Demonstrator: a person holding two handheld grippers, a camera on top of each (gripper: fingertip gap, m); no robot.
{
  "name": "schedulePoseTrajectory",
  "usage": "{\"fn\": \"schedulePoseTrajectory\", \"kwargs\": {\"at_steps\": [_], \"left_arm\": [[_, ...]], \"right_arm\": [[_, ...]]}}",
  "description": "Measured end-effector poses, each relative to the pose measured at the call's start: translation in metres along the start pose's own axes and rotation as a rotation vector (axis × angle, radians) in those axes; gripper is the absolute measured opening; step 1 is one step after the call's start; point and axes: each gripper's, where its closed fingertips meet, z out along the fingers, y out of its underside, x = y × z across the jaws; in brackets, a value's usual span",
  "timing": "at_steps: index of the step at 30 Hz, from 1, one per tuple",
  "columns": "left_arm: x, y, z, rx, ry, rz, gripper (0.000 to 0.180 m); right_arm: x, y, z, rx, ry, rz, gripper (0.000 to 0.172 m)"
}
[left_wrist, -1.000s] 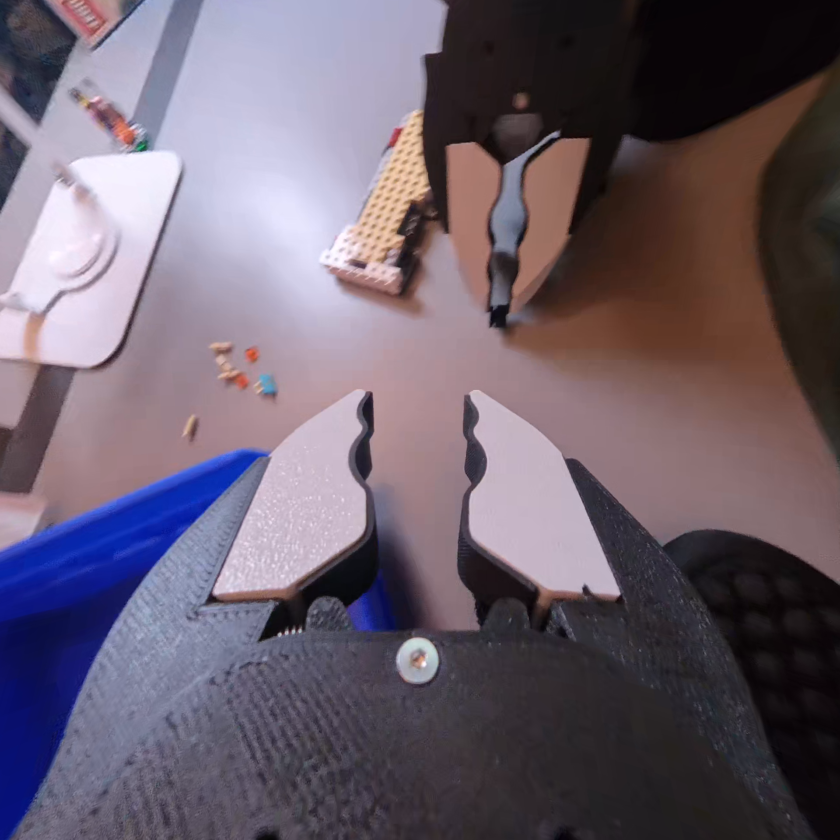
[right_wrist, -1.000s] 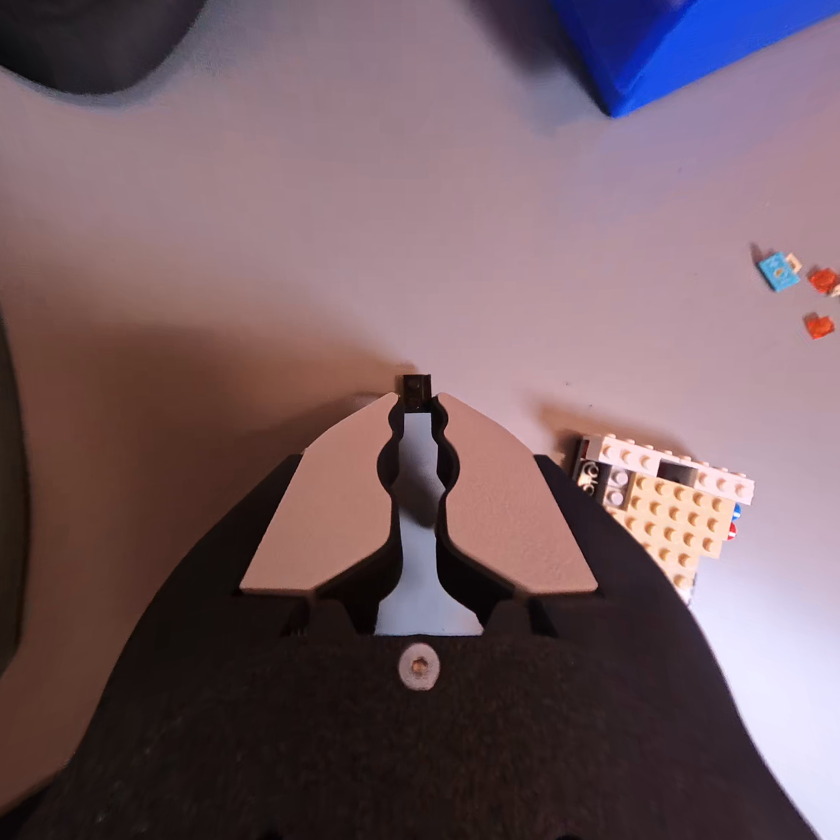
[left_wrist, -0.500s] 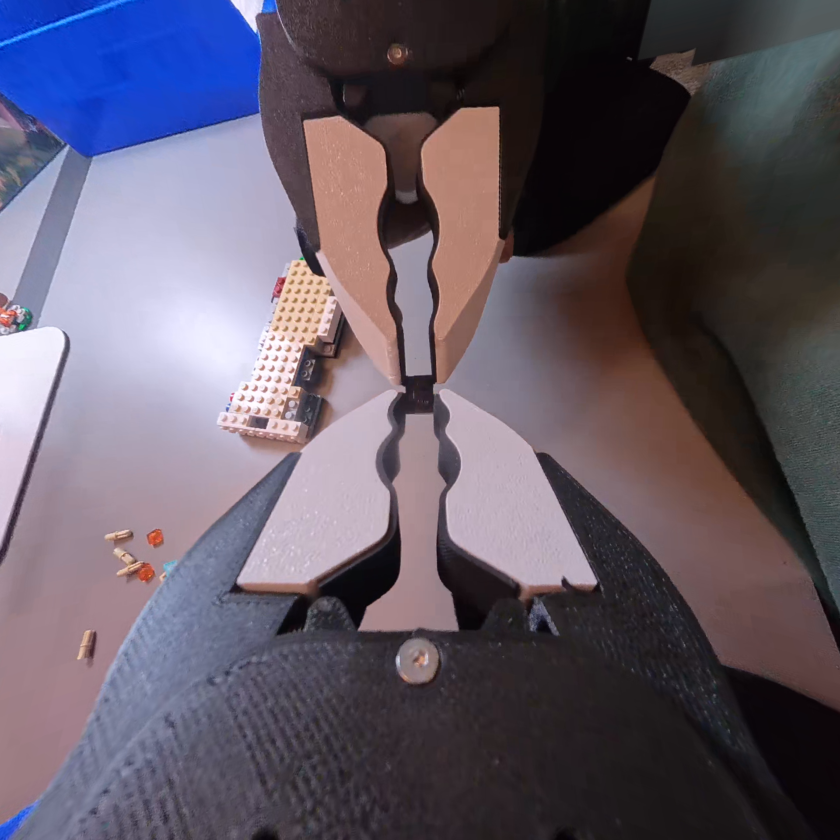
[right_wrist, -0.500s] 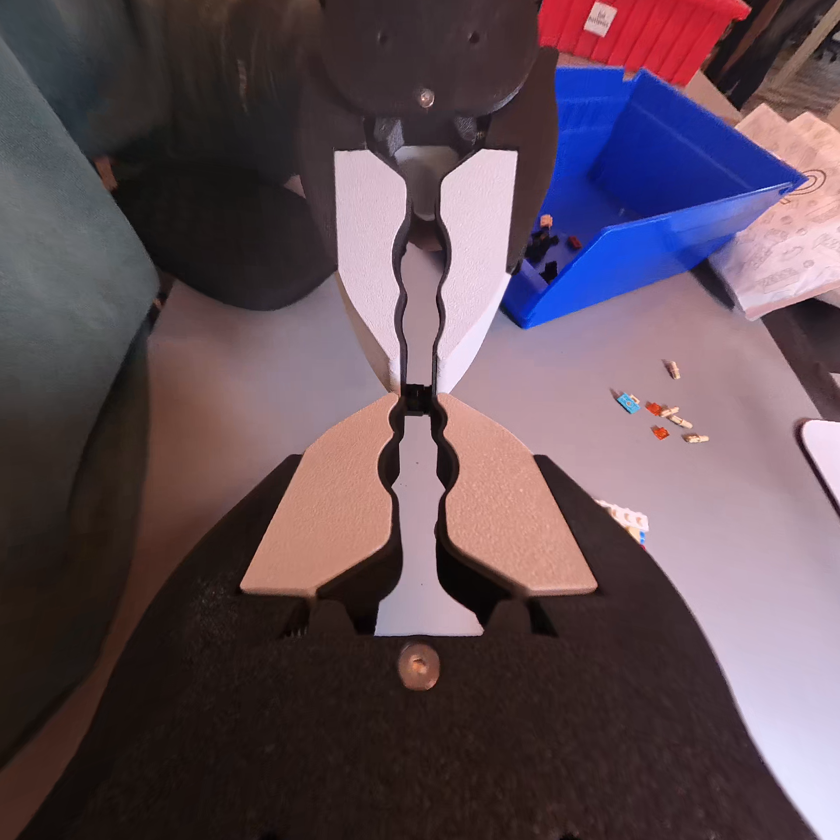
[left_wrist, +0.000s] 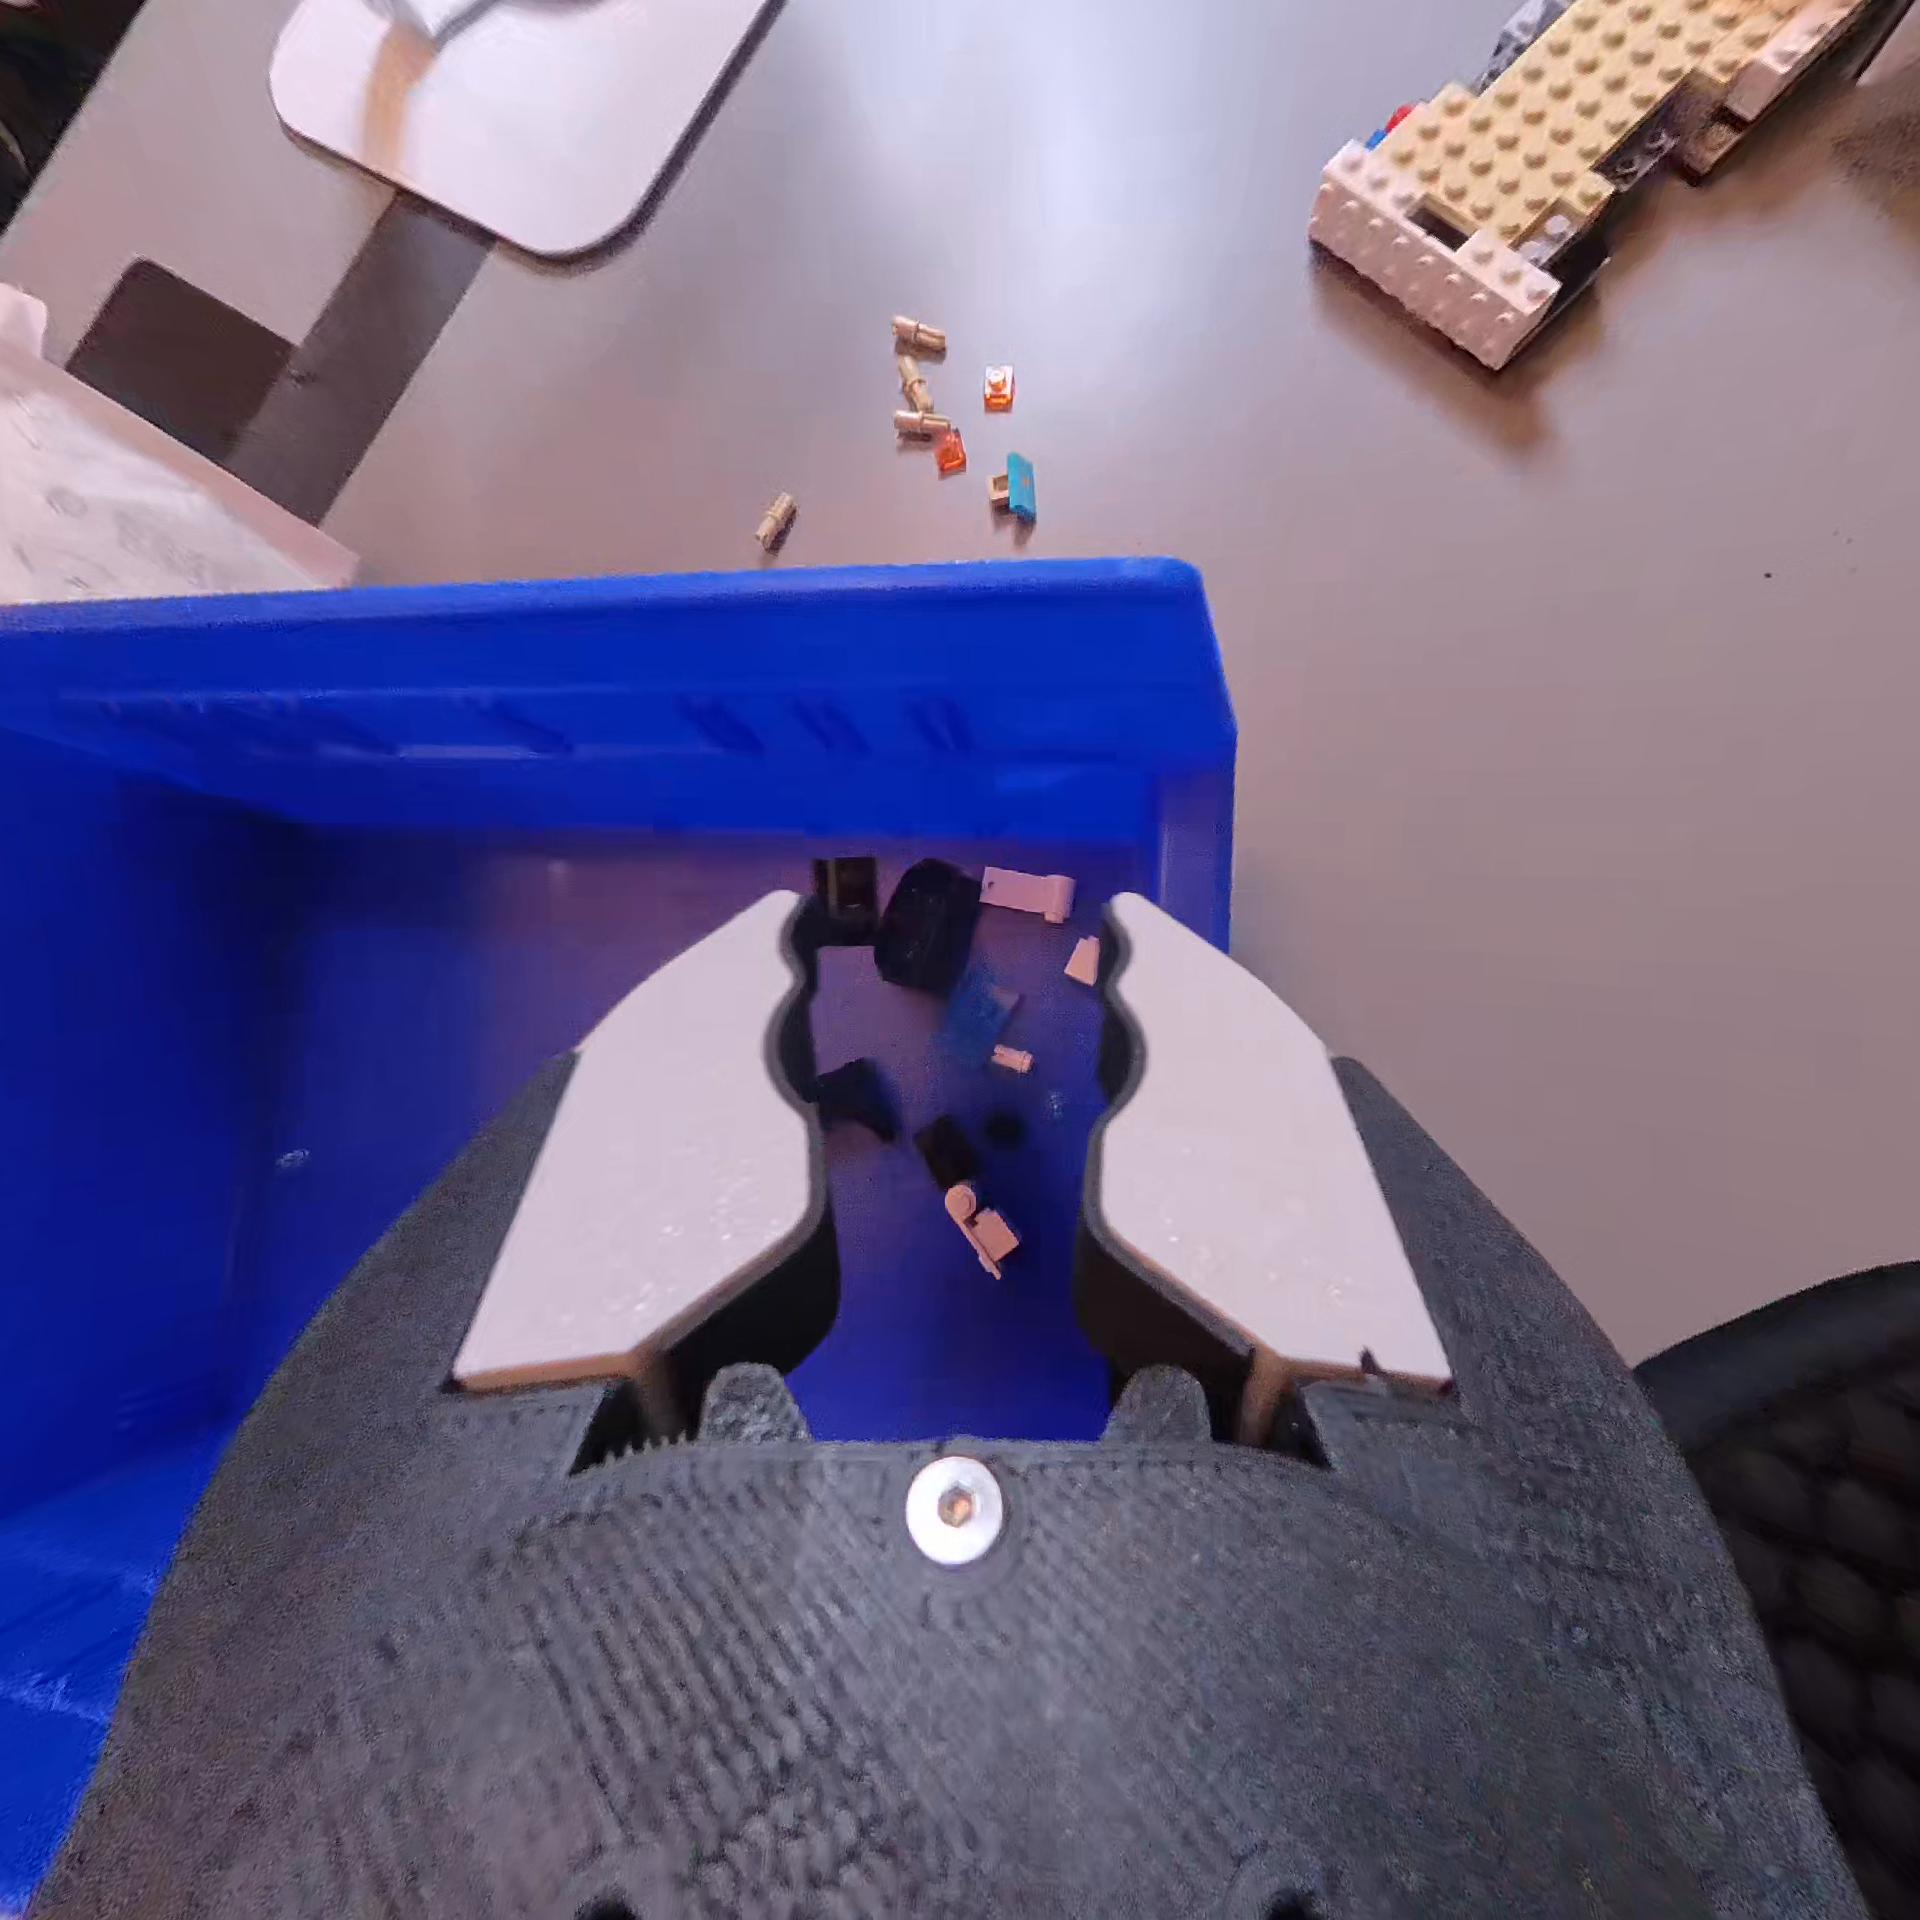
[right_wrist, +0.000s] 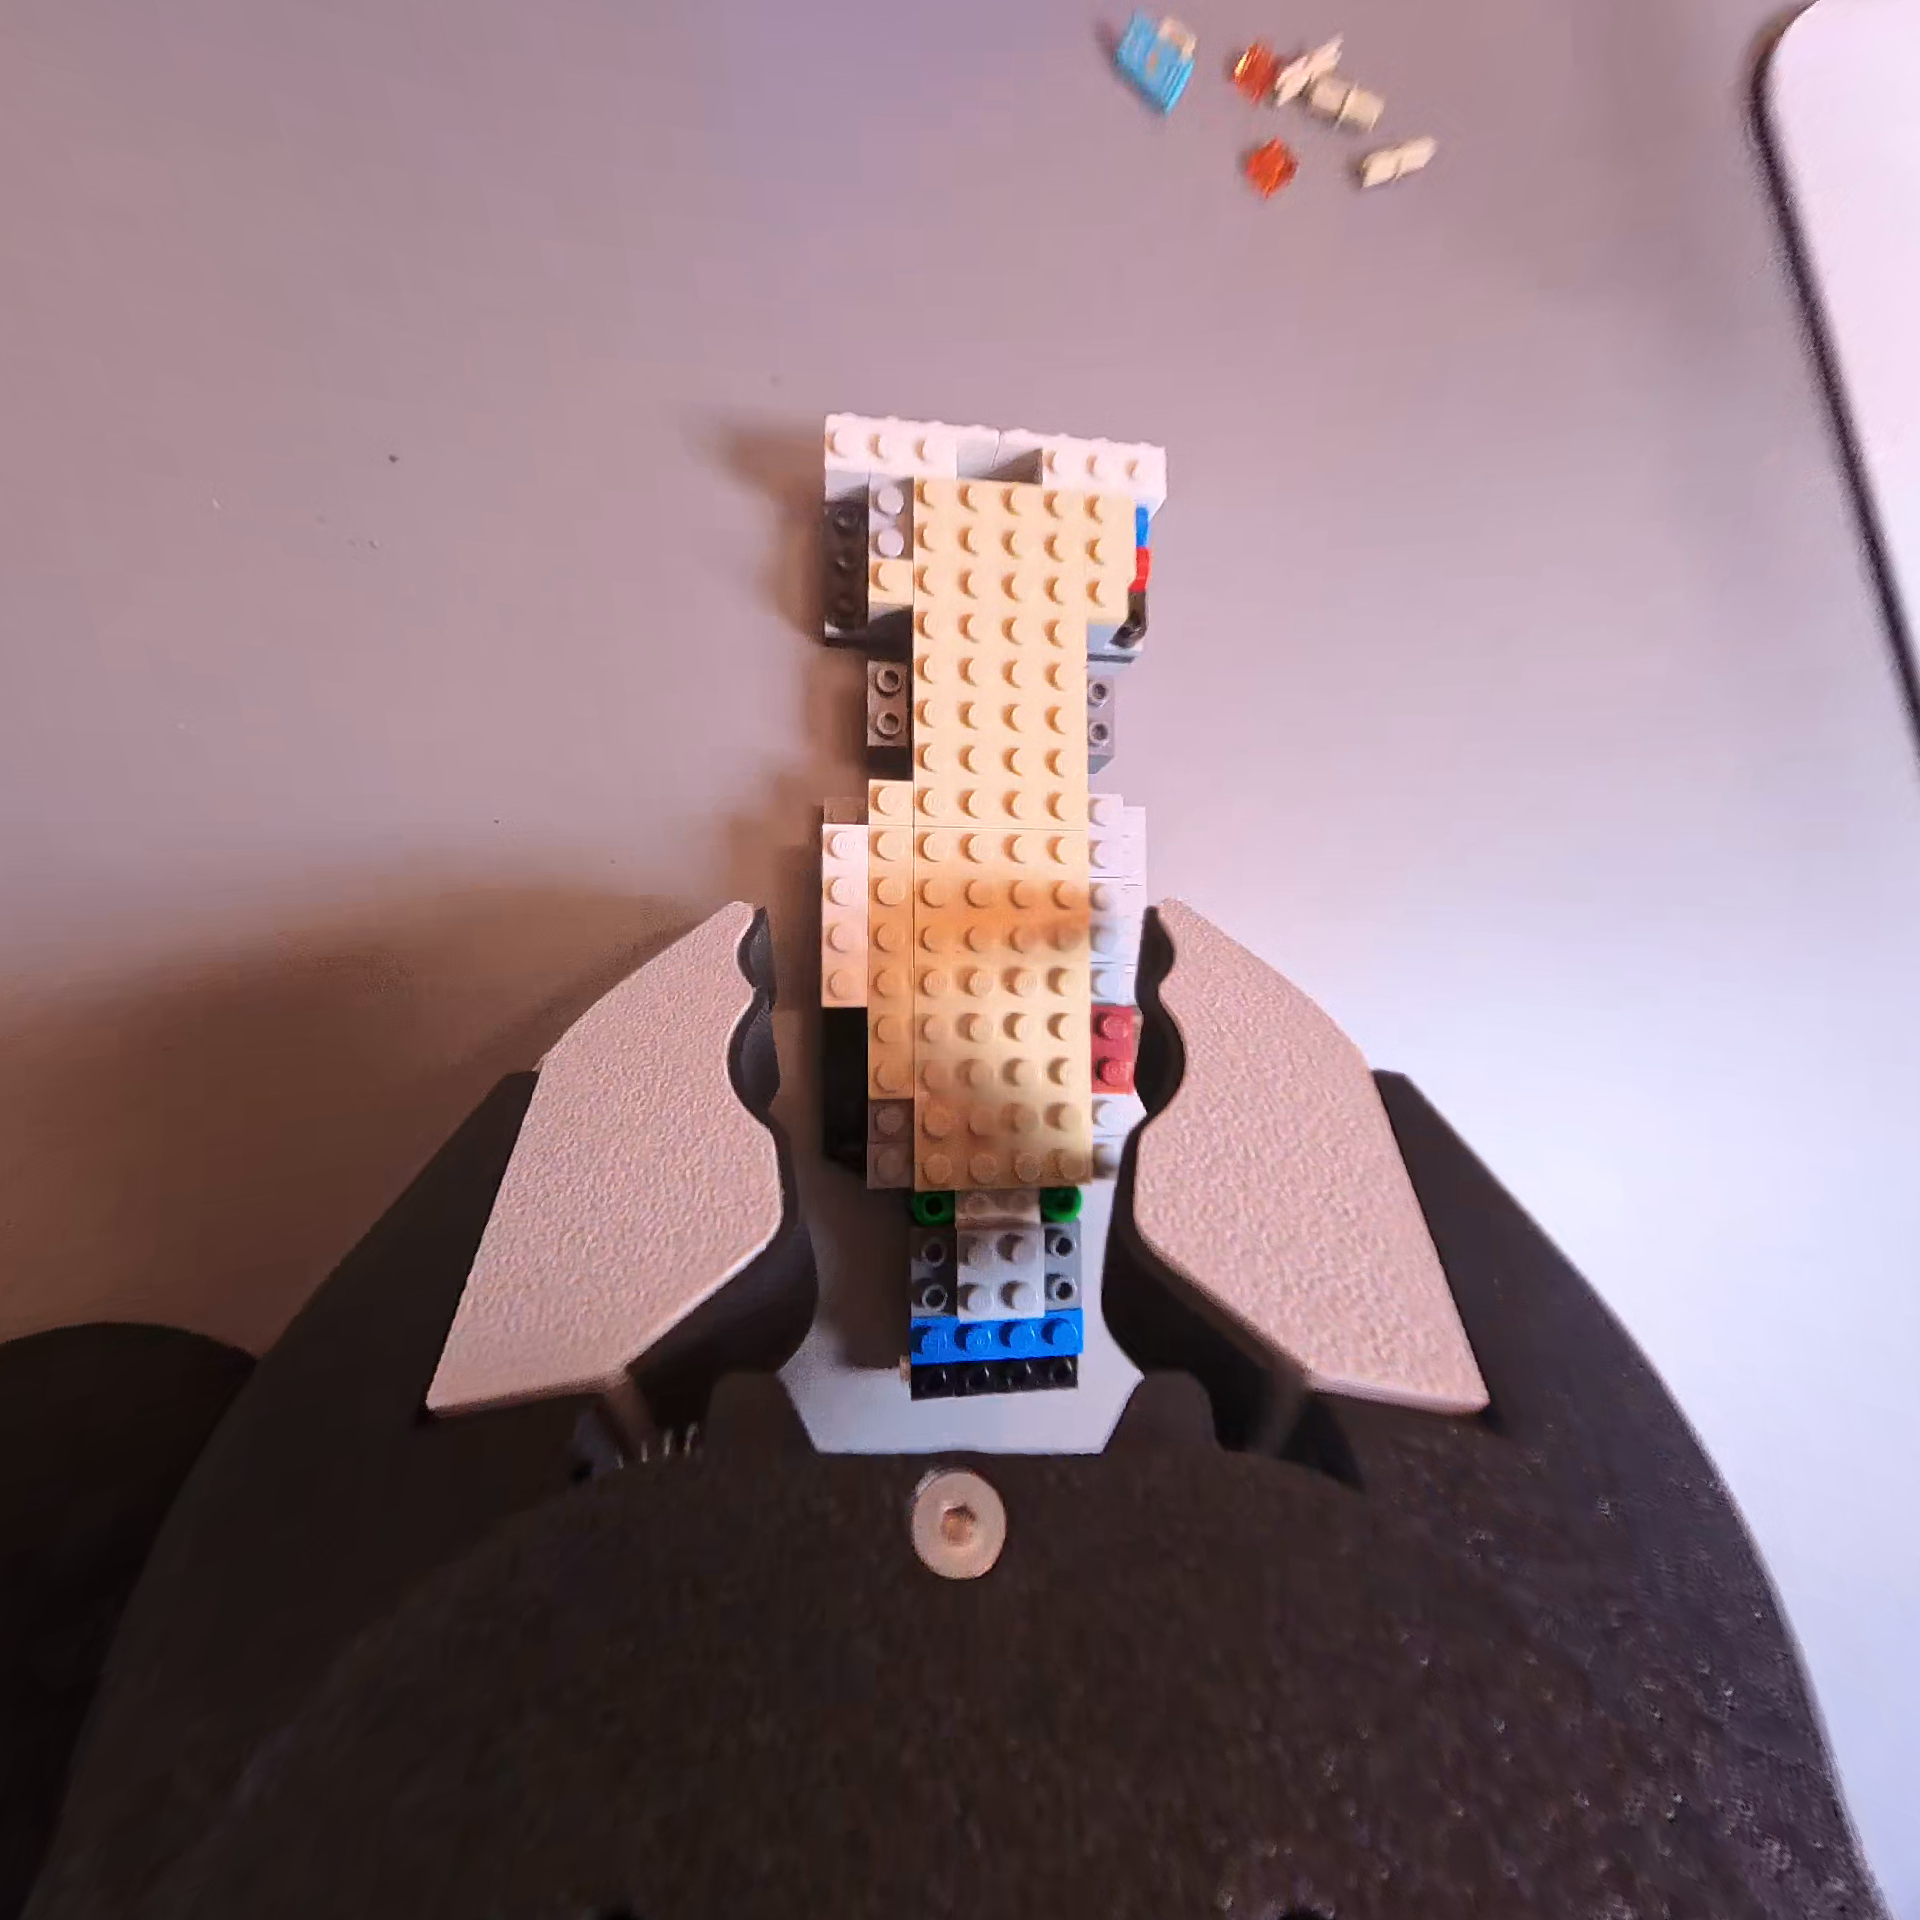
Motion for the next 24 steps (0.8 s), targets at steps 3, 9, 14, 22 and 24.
{"fn": "schedulePoseTrajectory", "kwargs": {"at_steps": [3, 9, 14, 22, 24], "left_arm": [[-0.001, -0.005, 0.001, 0.022, -0.015, 0.006, 0.069], [0.003, -0.004, 0.002, 0.001, -0.006, 0.034, 0.070], [0.067, -0.050, -0.003, 0.216, 0.175, 0.151, 0.030], [0.147, -0.093, 0.069, 0.285, 0.159, 0.480, 0.025], [0.148, -0.096, 0.083, 0.259, 0.092, 0.564, 0.023]], "right_arm": [[0.002, 0.003, 0.009, -0.072, -0.019, -0.024, 0.065], [0.002, 0.003, 0.011, -0.139, -0.047, -0.093, 0.061], [-0.002, -0.001, 0.010, -0.085, -0.008, -0.128, 0.060], [-0.021, -0.006, 0.004, -0.040, -0.064, -0.027, 0.060], [-0.022, -0.006, 0.003, -0.045, -0.067, -0.015, 0.060]]}}
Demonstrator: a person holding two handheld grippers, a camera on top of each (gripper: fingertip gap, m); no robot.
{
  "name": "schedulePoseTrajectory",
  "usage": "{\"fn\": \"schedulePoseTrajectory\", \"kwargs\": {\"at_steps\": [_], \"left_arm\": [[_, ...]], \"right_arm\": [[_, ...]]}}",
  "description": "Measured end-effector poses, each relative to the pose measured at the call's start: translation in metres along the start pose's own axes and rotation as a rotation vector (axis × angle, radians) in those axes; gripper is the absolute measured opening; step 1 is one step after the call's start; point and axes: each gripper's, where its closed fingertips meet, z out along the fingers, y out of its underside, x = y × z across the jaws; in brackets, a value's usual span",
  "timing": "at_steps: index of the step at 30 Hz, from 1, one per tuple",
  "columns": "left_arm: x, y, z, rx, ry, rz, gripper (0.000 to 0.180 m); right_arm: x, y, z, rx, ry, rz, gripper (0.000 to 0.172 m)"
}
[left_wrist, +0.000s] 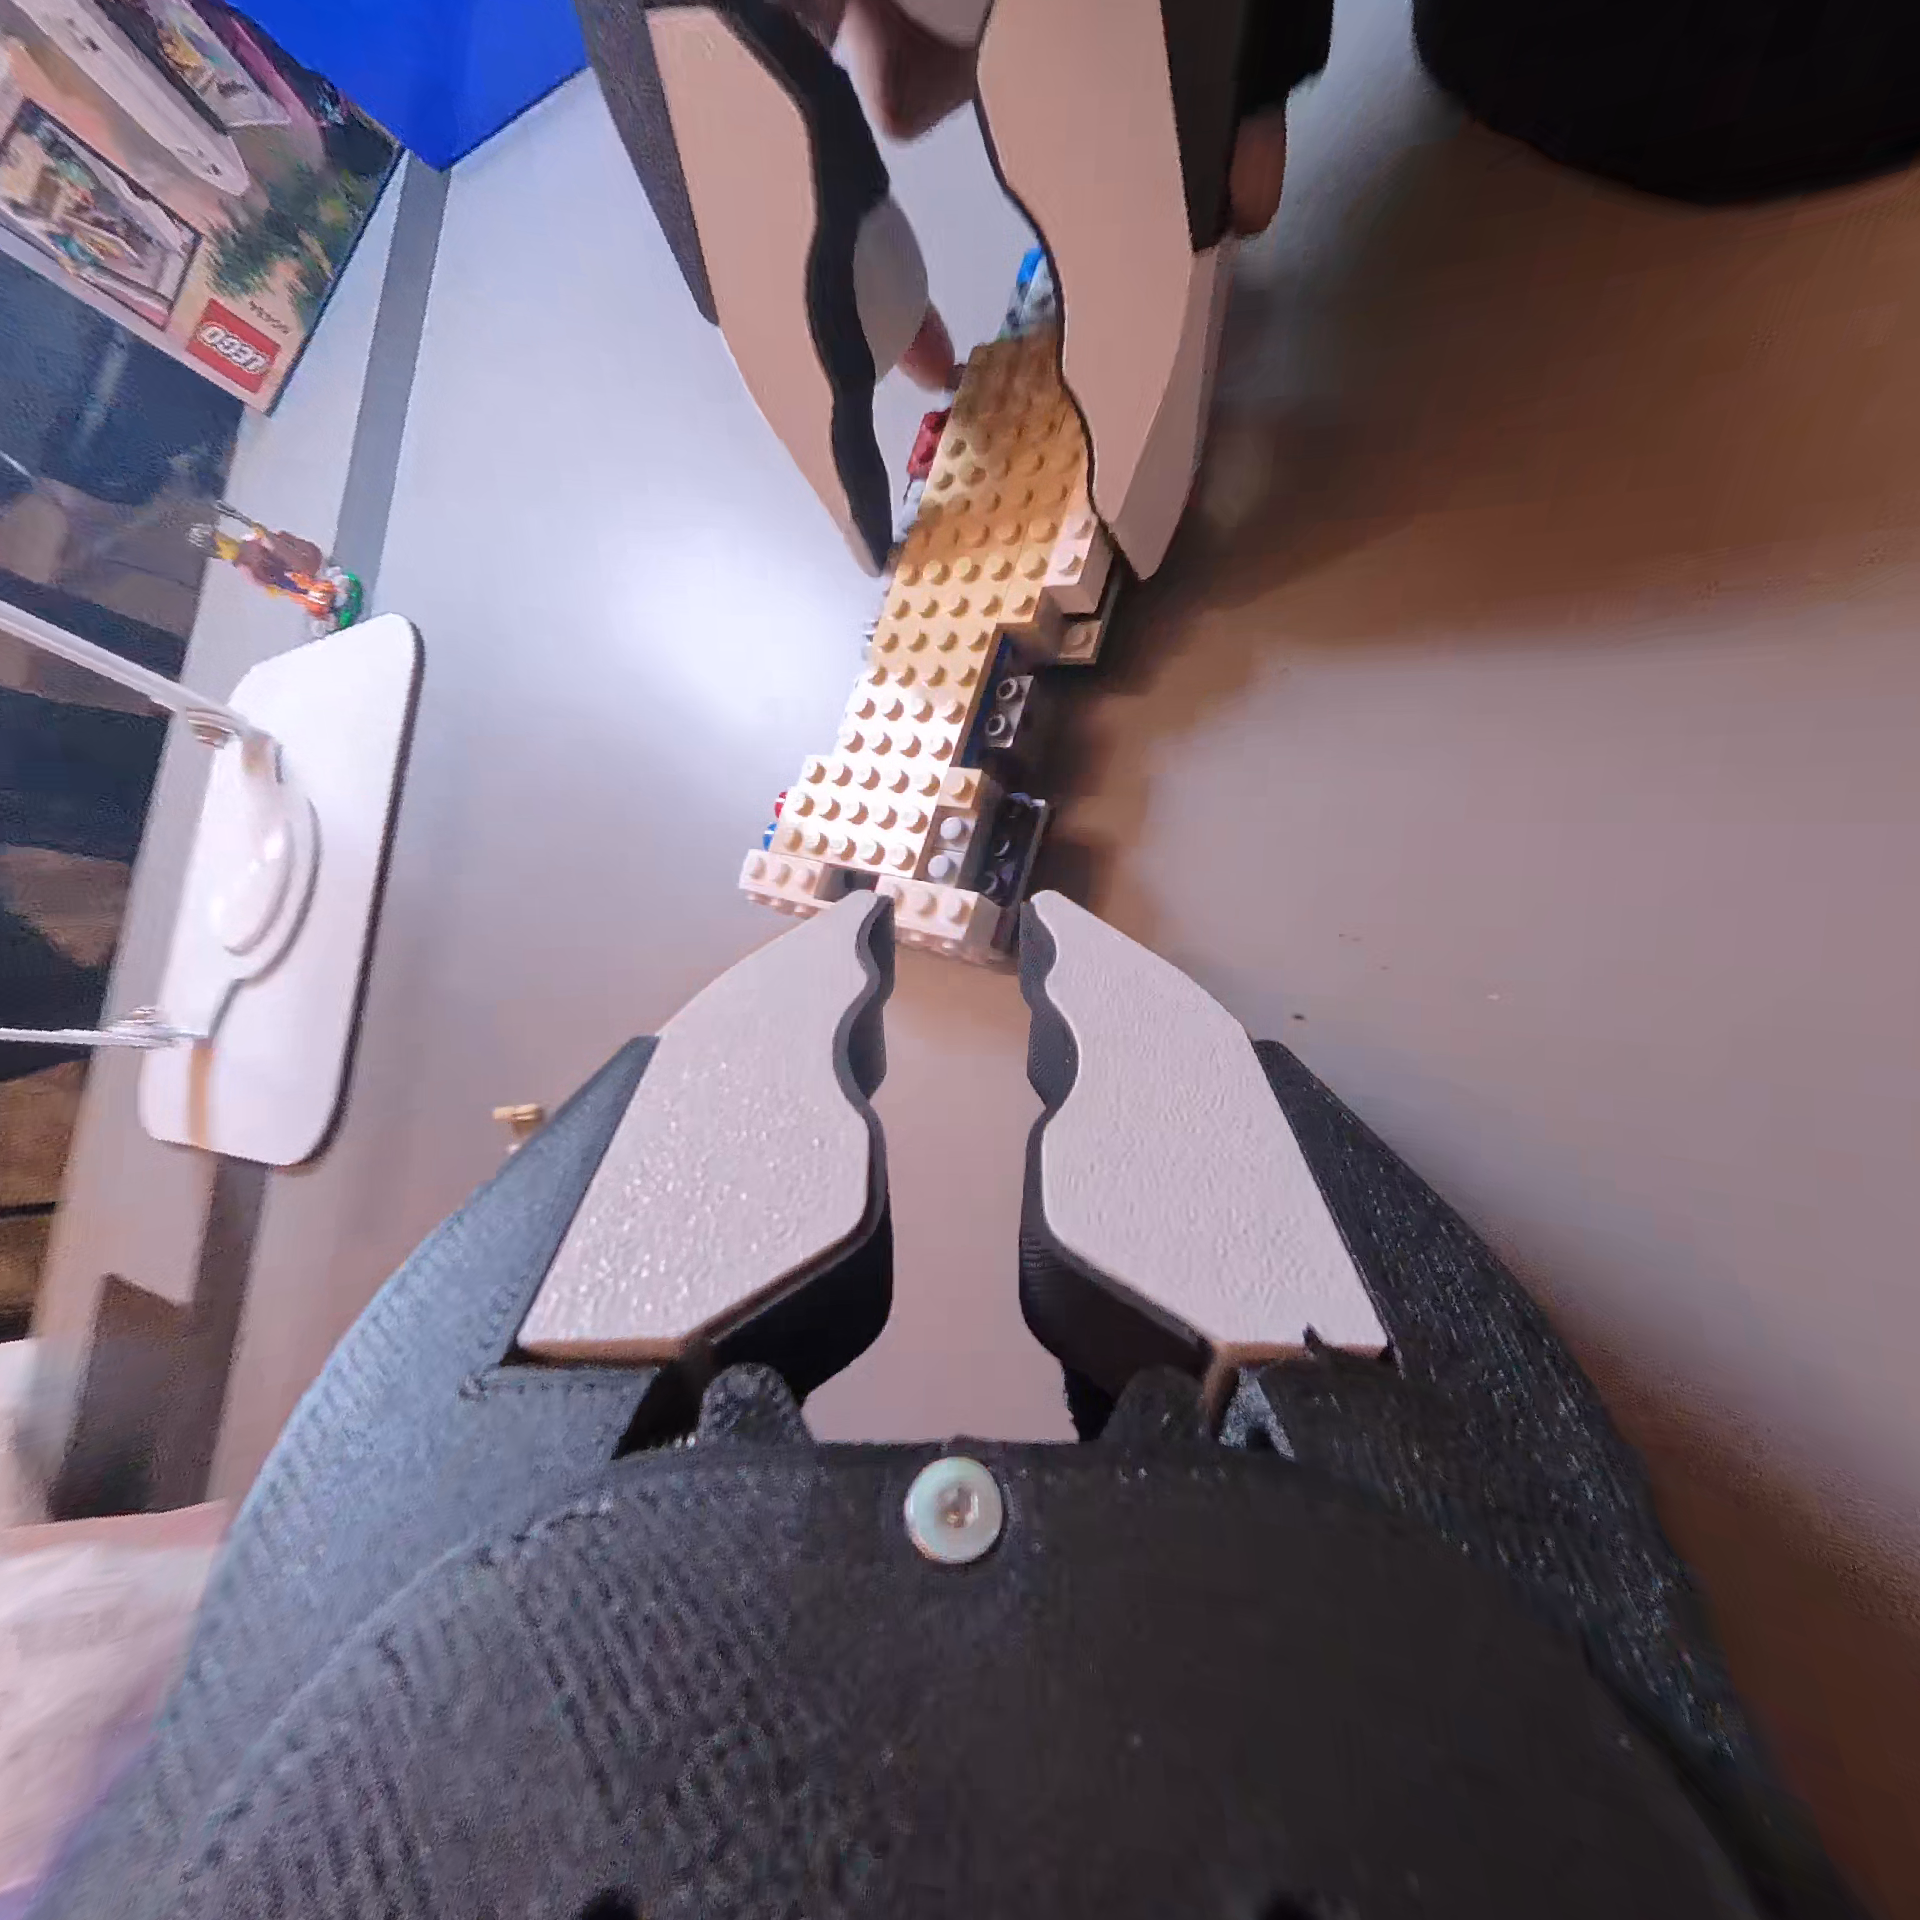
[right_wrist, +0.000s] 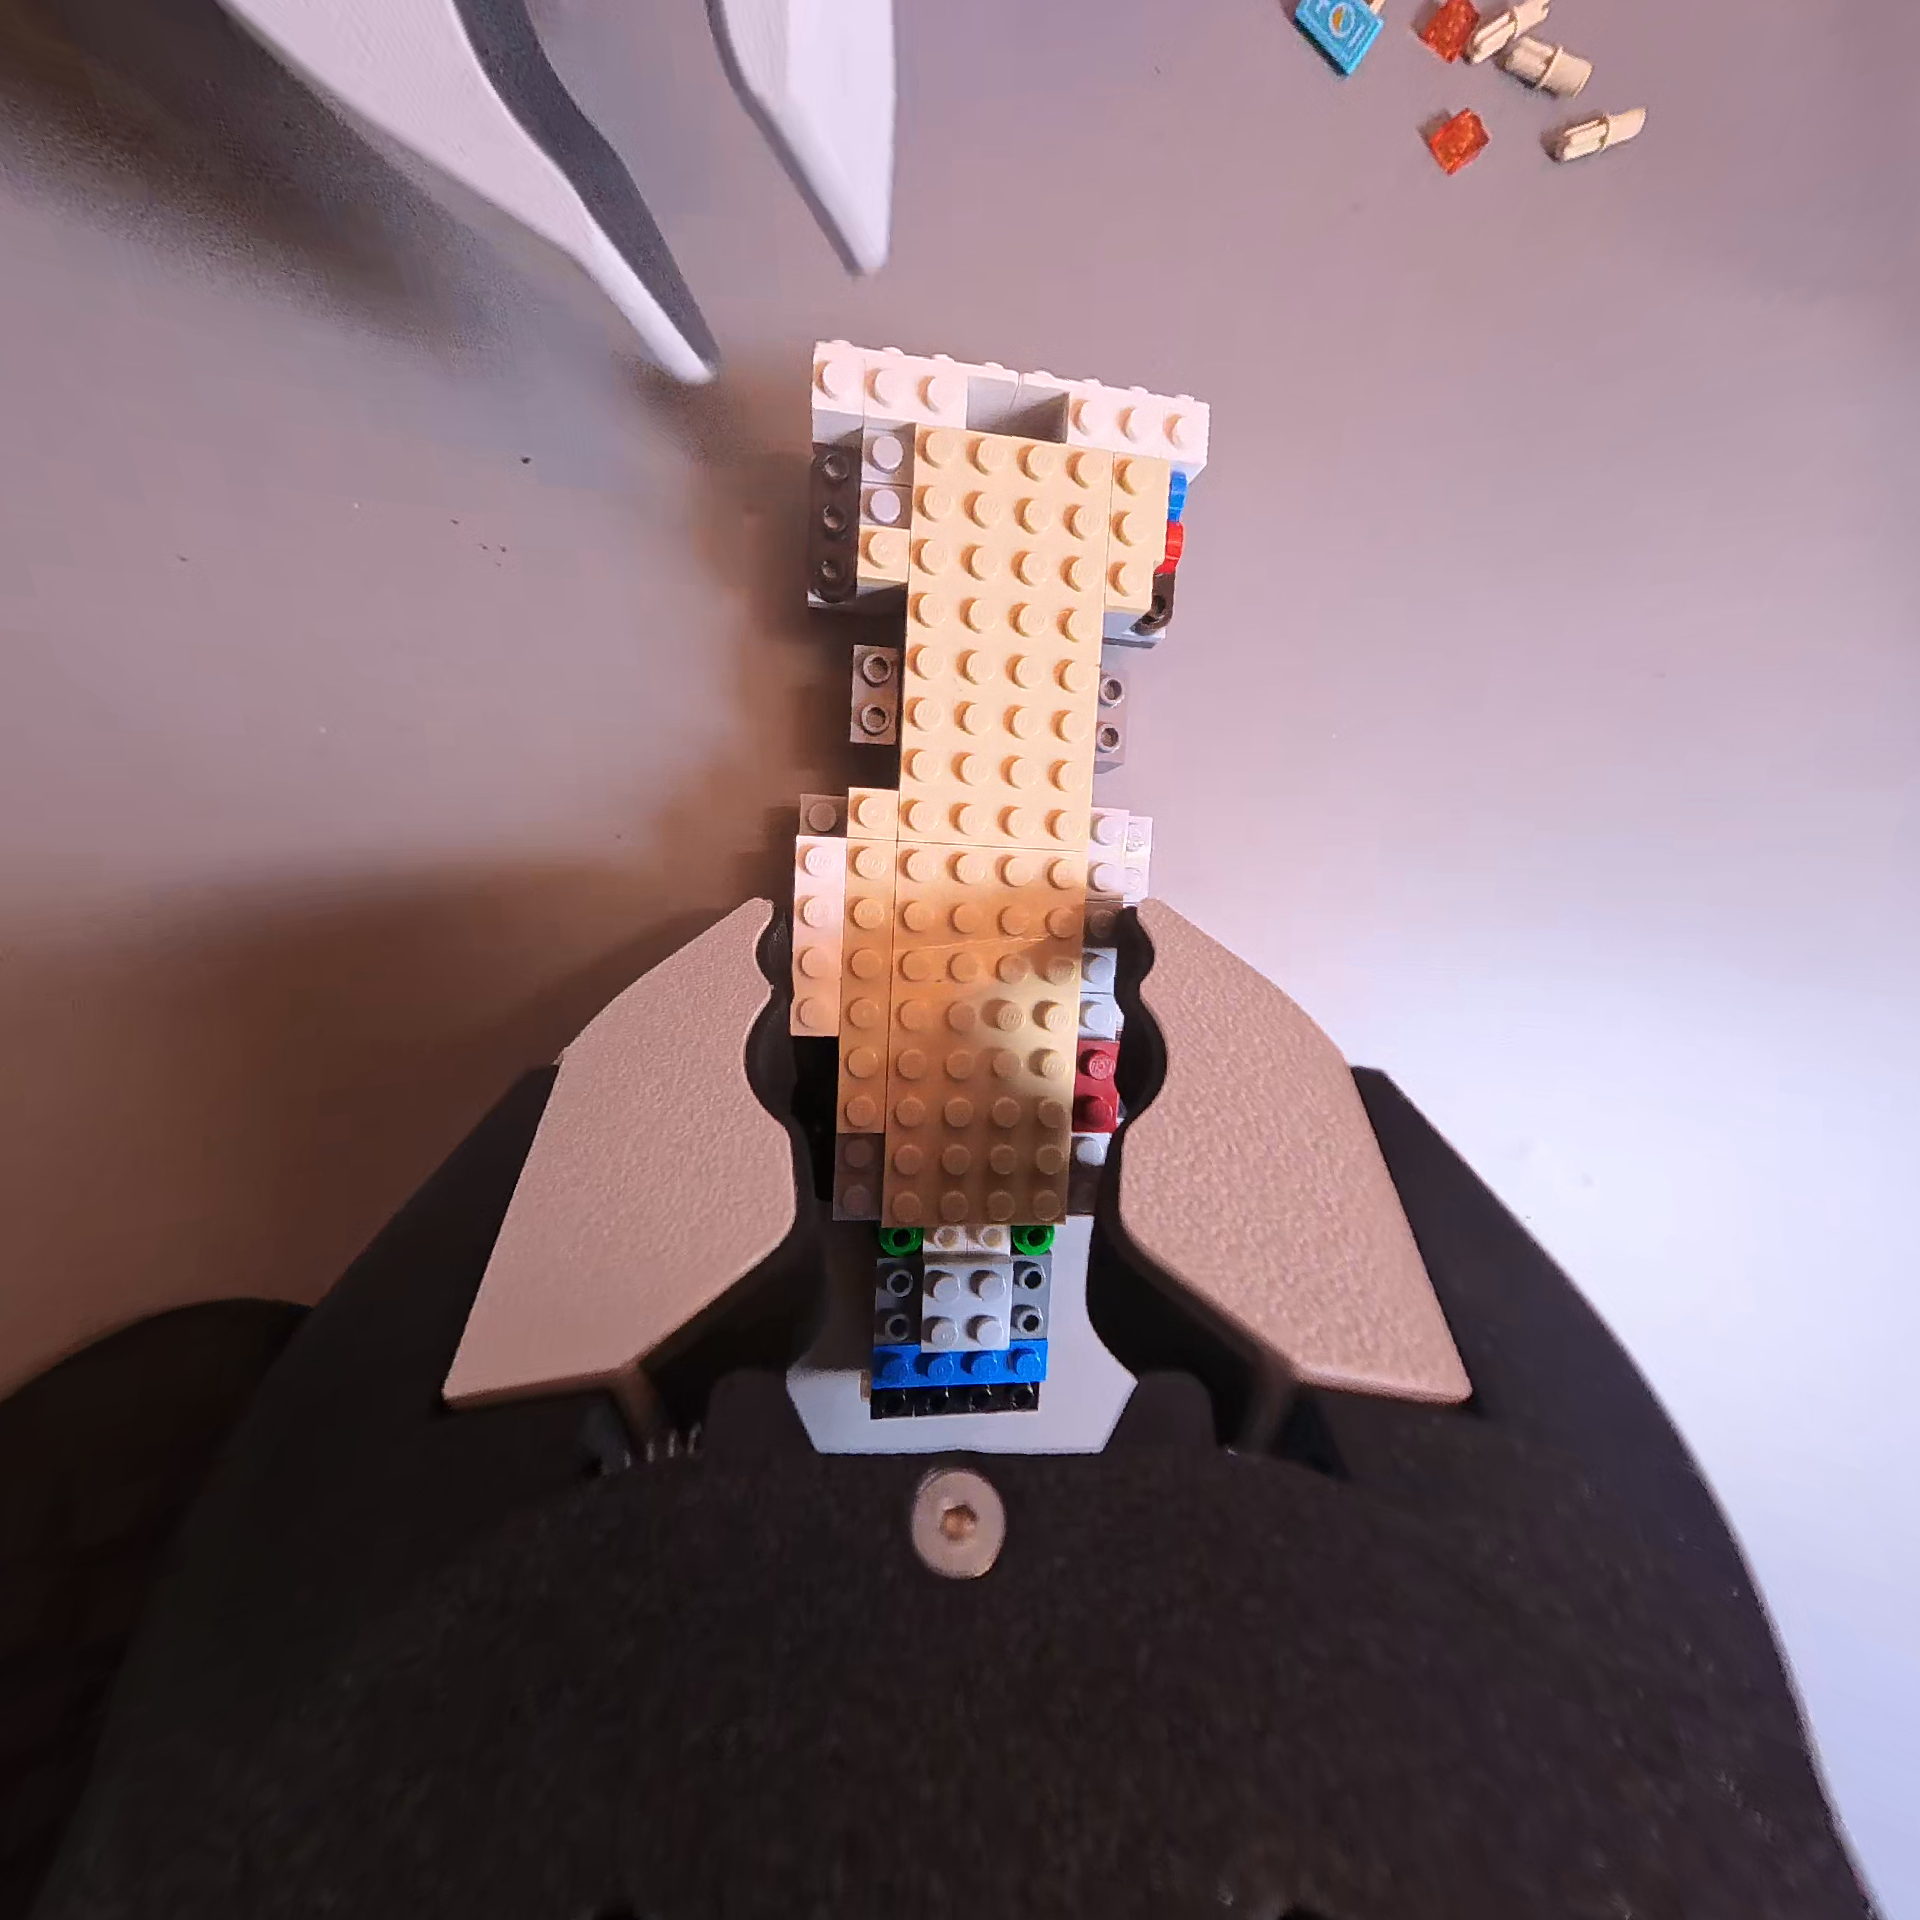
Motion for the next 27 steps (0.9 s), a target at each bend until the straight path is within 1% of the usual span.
{"fn": "schedulePoseTrajectory", "kwargs": {"at_steps": [2, 4, 6, 7, 9, 12, 13, 15, 16, 17, 19, 21, 22, 23, 25, 27], "left_arm": [[-0.001, 0.008, 0.010, -0.078, -0.028, 0.096, 0.023], [-0.002, 0.006, 0.014, -0.082, -0.050, 0.143, 0.020], [-0.005, 0.004, 0.016, -0.082, -0.108, 0.218, 0.017], [-0.006, 0.001, 0.015, -0.069, -0.141, 0.270, 0.010], [-0.006, -0.001, 0.016, -0.065, -0.180, 0.323, 0.010], [0.000, 0.003, 0.019, -0.073, -0.144, 0.317, 0.008], [0.000, -0.001, 0.017, -0.051, -0.148, 0.331, 0.000], [0.005, -0.018, 0.010, 0.042, -0.141, 0.339, 0.000], [0.003, -0.023, 0.007, 0.061, -0.162, 0.357, 0.000], [0.000, -0.022, 0.006, 0.046, -0.170, 0.363, 0.000], [-0.003, -0.009, 0.009, -0.018, -0.135, 0.300, 0.000], [-0.002, -0.001, 0.013, -0.028, -0.100, 0.246, 0.002], [0.000, 0.000, 0.015, -0.032, -0.087, 0.234, 0.016], [0.003, 0.002, 0.017, -0.046, -0.073, 0.236, 0.021], [0.004, 0.003, 0.022, -0.067, -0.075, 0.266, 0.020], [0.003, 0.003, 0.023, -0.077, -0.082, 0.286, 0.016]], "right_arm": [[-0.002, 0.000, -0.001, -0.001, -0.011, 0.013, 0.060], [0.000, 0.002, -0.002, -0.013, -0.009, 0.029, 0.060], [0.002, 0.005, -0.003, -0.021, -0.015, 0.058, 0.060], [0.003, 0.007, -0.003, -0.026, -0.020, 0.073, 0.060], [0.003, 0.008, -0.005, -0.027, -0.036, 0.090, 0.060], [0.002, 0.011, -0.003, -0.044, -0.030, 0.078, 0.060], [0.003, 0.012, -0.003, -0.051, -0.020, 0.079, 0.060], [0.006, 0.012, -0.003, -0.049, -0.014, 0.094, 0.060], [0.006, 0.012, -0.003, -0.046, -0.018, 0.095, 0.060], [0.006, 0.012, -0.003, -0.044, -0.020, 0.094, 0.060], [0.005, 0.012, -0.003, -0.042, -0.022, 0.088, 0.060], [0.002, 0.011, -0.003, -0.040, -0.030, 0.084, 0.060], [0.001, 0.011, -0.003, -0.039, -0.031, 0.081, 0.060], [0.001, 0.010, -0.003, -0.038, -0.033, 0.078, 0.060], [0.000, 0.009, -0.003, -0.040, -0.035, 0.074, 0.060], [0.000, 0.010, -0.003, -0.046, -0.029, 0.067, 0.060]]}}
